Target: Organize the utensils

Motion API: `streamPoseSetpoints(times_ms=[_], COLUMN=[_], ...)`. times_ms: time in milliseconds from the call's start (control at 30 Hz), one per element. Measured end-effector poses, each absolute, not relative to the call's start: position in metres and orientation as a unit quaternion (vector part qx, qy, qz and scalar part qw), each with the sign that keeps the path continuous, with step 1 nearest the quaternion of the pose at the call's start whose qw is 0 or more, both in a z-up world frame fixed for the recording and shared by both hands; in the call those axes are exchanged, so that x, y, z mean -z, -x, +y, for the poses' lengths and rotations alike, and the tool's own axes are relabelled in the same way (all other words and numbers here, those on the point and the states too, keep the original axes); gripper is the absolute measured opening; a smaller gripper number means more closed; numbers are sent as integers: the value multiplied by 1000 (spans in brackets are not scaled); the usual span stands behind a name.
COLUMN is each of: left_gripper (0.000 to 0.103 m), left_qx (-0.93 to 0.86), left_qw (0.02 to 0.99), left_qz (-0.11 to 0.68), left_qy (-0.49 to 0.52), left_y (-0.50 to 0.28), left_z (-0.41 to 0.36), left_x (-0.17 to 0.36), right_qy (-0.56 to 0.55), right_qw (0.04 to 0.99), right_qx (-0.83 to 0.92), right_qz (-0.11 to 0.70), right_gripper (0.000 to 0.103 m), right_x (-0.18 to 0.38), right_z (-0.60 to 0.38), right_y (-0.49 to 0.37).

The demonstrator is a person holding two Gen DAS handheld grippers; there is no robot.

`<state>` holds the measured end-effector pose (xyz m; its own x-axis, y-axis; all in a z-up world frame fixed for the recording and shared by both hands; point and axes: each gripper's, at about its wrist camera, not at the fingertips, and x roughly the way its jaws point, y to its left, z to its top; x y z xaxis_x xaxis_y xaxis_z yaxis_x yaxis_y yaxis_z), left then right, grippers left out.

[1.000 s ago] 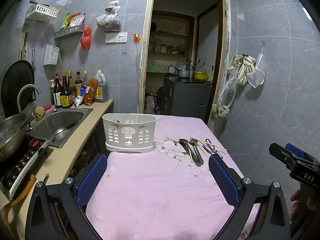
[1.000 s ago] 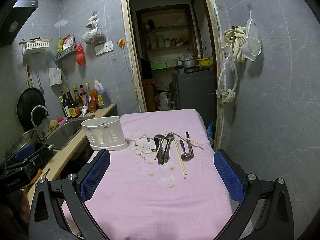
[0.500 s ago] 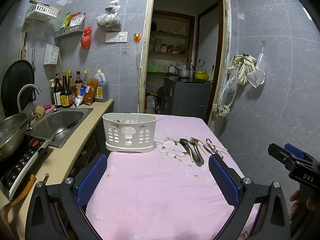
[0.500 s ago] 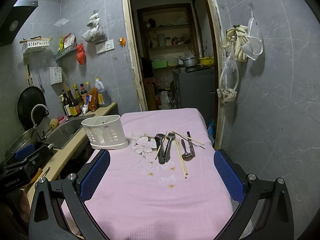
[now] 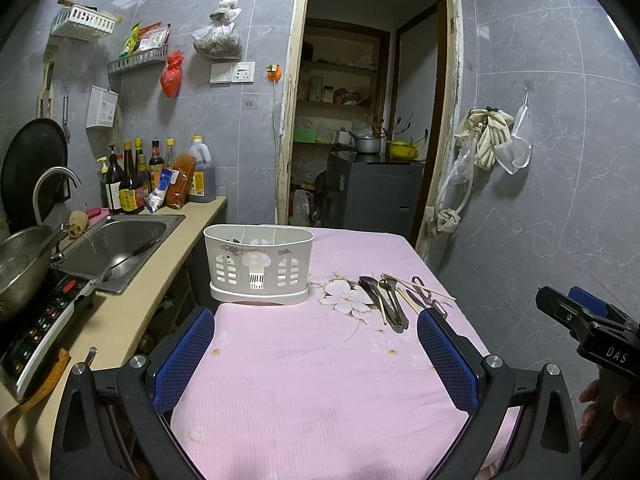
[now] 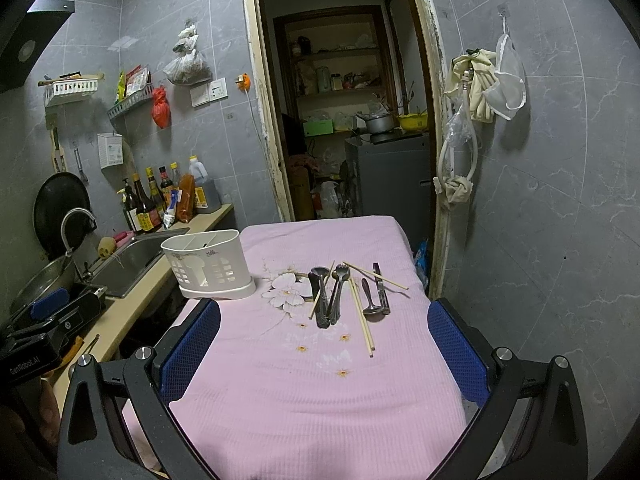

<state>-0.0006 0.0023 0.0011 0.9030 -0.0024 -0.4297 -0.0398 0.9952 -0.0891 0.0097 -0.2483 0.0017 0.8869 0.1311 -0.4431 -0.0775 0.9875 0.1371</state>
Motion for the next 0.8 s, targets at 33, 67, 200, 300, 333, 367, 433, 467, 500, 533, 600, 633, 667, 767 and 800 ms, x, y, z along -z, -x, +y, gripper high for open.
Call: streamPoseSetpoints(times_ms=[33,67,200,300,333,367,433,467,500,533,600,633,667,767,800], left_gripper=[102,102,102,102,102,102,102,102,102,102,102,102,102,102,102], left_qx=[-9,-10,-9,-9,-9,-9,-9,-9,-8,-7,-7,-6,-1,5,9], left_qw=[974,974,974,974,974,974,974,974,974,974,974,974,974,973,973], left_qz=[220,220,220,221,221,221,221,222,222,222,222,222,224,225,225], left_qy=[48,48,48,48,48,48,48,49,49,49,49,48,47,45,45], left_y=[1,1,0,1,1,1,1,2,3,4,4,5,6,4,4], left_z=[3,2,2,4,4,4,4,4,4,5,5,5,4,5,6], left_x=[-1,-1,-1,-2,-2,-2,-1,0,0,0,0,-1,7,12,13], right_qy=[-58,-57,-58,-57,-58,-57,-58,-58,-58,-58,-59,-59,-59,-59,-59], right_qw=[970,970,970,969,969,969,969,969,969,969,969,969,969,970,970], right_qx=[-54,-54,-54,-53,-53,-53,-52,-52,-51,-49,-46,-44,-42,-35,-33], right_qz=[232,232,232,232,232,233,233,233,234,234,234,234,236,234,232], right_gripper=[102,102,102,102,102,102,102,102,102,102,102,102,102,102,102], right_x=[-2,-2,-2,-2,-1,0,0,1,1,1,2,4,10,8,8], right_z=[-248,-249,-249,-249,-249,-250,-248,-248,-248,-247,-246,-244,-243,-240,-240], right_y=[-10,-10,-10,-10,-10,-10,-10,-10,-10,-10,-9,-9,-13,-14,-13])
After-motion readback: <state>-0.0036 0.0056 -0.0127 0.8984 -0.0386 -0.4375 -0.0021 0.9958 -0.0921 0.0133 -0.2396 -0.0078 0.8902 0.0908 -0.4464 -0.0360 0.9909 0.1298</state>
